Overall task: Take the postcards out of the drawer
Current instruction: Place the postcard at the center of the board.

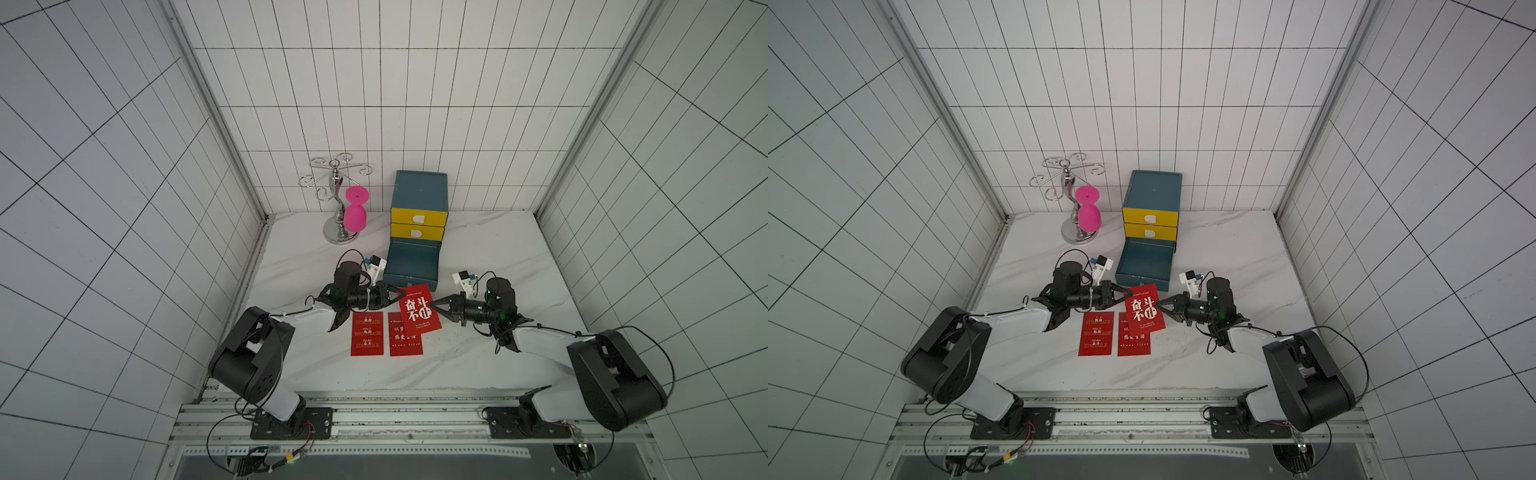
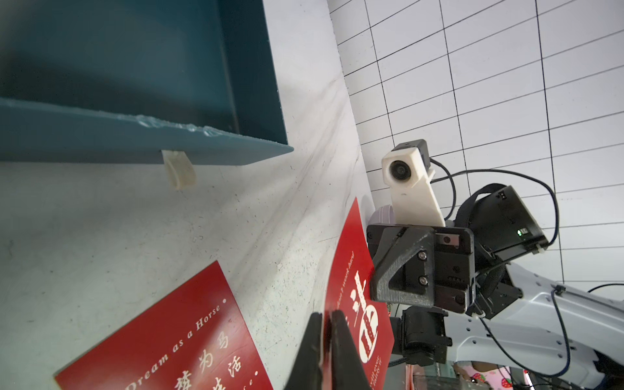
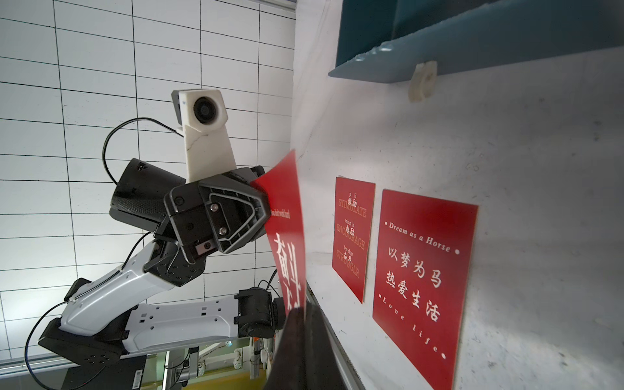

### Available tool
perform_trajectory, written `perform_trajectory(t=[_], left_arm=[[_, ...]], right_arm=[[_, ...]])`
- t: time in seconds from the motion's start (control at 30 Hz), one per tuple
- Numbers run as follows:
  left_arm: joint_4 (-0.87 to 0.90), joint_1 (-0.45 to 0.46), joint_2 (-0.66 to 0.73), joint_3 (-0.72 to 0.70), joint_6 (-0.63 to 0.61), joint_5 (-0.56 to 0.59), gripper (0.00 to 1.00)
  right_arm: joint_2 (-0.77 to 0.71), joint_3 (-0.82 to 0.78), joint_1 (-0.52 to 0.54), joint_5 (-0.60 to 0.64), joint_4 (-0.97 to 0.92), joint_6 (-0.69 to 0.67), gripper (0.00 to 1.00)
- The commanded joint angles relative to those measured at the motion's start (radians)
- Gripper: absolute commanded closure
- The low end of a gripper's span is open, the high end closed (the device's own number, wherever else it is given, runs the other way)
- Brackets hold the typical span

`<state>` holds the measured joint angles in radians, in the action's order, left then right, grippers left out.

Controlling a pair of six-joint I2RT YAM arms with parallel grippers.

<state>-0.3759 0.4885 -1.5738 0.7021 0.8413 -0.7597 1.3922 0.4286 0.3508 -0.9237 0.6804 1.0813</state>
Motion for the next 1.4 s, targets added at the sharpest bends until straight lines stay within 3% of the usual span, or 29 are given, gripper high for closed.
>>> perform_trajectory(t=[0.0, 0.07, 0.13, 0.17, 0.2, 0.3, 0.5, 0.8, 1.37], left_arm=[[0.034, 0.027, -0.014, -0.003, -0.001, 0.053, 0.97], [0.079, 0.039, -0.014, 0.007, -0.018, 0.074, 0.99], [0.124, 0.049, -0.013, 0.021, -0.038, 0.092, 1.0], [0.157, 0.055, -0.012, 0.031, -0.049, 0.108, 1.0], [0.2, 0.063, -0.012, 0.048, -0.067, 0.127, 1.0], [0.307, 0.101, -0.016, 0.098, -0.12, 0.179, 1.0], [0.328, 0.141, -0.075, 0.156, -0.106, 0.196, 1.0], [0.43, 0.192, -0.21, 0.301, -0.087, 0.245, 1.0], [0.5, 0.274, -0.37, 0.425, -0.042, 0.331, 0.93]], right_arm=[[-0.028, -0.021, -0.003, 0.011, -0.043, -0.035, 1.0], [-0.044, -0.019, -0.004, 0.025, -0.083, -0.052, 0.91], [-0.074, -0.017, -0.008, 0.048, -0.14, -0.078, 0.64], [-0.094, -0.016, -0.012, 0.067, -0.177, -0.095, 0.15], [-0.123, -0.011, -0.02, 0.09, -0.231, -0.116, 0.01], [-0.217, 0.024, -0.055, 0.151, -0.423, -0.199, 0.02], [-0.372, 0.126, -0.158, 0.225, -0.699, -0.346, 0.02], [-0.359, 0.156, -0.278, 0.15, -0.704, -0.36, 0.01], [-0.316, 0.119, -0.32, 0.058, -0.568, -0.302, 0.02]])
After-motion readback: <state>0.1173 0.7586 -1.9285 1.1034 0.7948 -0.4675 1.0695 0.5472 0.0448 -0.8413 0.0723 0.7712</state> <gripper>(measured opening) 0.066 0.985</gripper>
